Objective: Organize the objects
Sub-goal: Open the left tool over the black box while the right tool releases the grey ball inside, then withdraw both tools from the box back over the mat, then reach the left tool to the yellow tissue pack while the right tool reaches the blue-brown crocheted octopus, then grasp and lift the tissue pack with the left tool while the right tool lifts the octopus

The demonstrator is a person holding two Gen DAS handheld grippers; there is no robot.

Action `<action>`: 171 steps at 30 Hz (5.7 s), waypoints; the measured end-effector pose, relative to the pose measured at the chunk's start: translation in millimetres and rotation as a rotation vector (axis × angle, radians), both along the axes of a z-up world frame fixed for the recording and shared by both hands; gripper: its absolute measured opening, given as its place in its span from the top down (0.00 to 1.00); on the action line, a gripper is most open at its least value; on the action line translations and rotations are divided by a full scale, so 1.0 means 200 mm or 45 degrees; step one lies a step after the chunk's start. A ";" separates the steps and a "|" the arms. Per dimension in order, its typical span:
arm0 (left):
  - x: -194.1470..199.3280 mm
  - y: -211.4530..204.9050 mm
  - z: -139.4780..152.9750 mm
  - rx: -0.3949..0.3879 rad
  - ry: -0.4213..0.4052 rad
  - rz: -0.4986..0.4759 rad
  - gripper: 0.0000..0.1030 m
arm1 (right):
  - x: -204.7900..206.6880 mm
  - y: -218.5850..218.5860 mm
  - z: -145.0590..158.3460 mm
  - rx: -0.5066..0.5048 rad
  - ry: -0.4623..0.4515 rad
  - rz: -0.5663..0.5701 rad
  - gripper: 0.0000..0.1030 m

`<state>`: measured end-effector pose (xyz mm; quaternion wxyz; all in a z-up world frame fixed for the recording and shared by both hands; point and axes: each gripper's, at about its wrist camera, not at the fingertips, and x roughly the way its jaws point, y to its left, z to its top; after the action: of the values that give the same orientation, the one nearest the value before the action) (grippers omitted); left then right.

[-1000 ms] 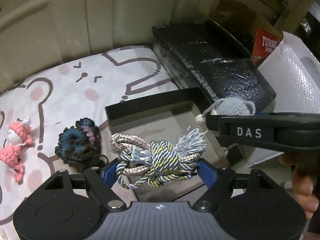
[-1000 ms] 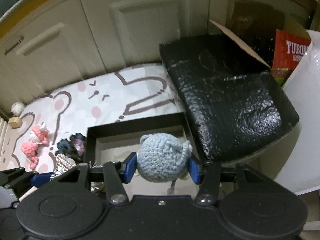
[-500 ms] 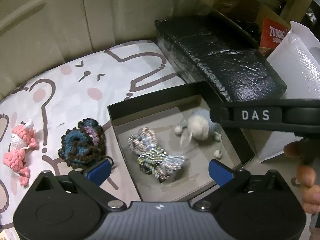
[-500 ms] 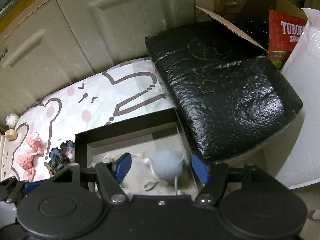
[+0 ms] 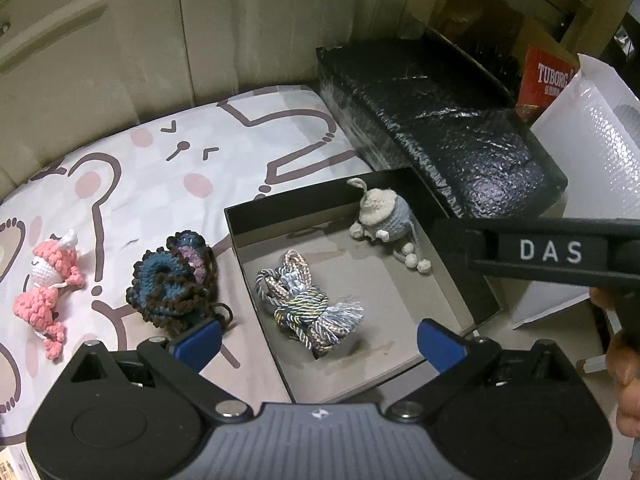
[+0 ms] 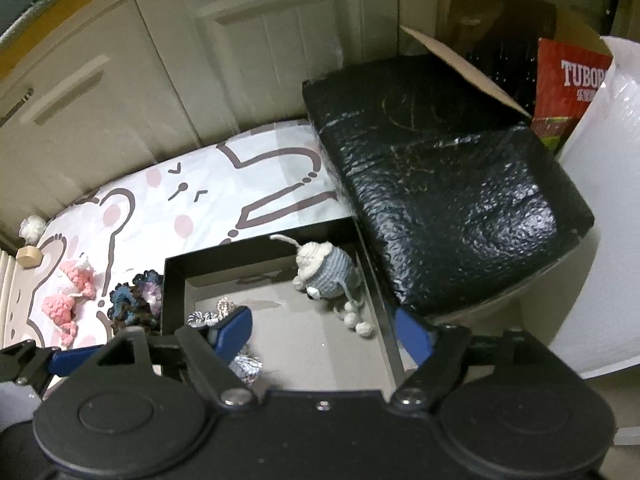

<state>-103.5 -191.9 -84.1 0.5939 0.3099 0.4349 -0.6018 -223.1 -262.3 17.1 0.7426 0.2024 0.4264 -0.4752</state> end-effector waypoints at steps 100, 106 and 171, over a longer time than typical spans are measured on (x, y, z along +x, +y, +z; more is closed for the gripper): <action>1.56 1.09 -0.27 0.229 -0.096 0.580 0.00 | 1.00 0.48 -0.52 -0.022 0.027 0.544 0.02; 1.58 1.06 -0.36 0.288 -0.056 0.555 0.01 | 1.03 0.43 -0.59 0.030 0.046 0.537 0.18; 1.46 0.94 -0.17 0.091 -0.068 0.544 0.29 | 1.01 0.57 -0.34 0.002 0.065 0.765 0.57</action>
<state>188.0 -3.8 -117.2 0.7078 0.2473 0.4959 -0.4381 -20.1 -149.3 -51.3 0.8389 0.0557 0.4859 -0.2389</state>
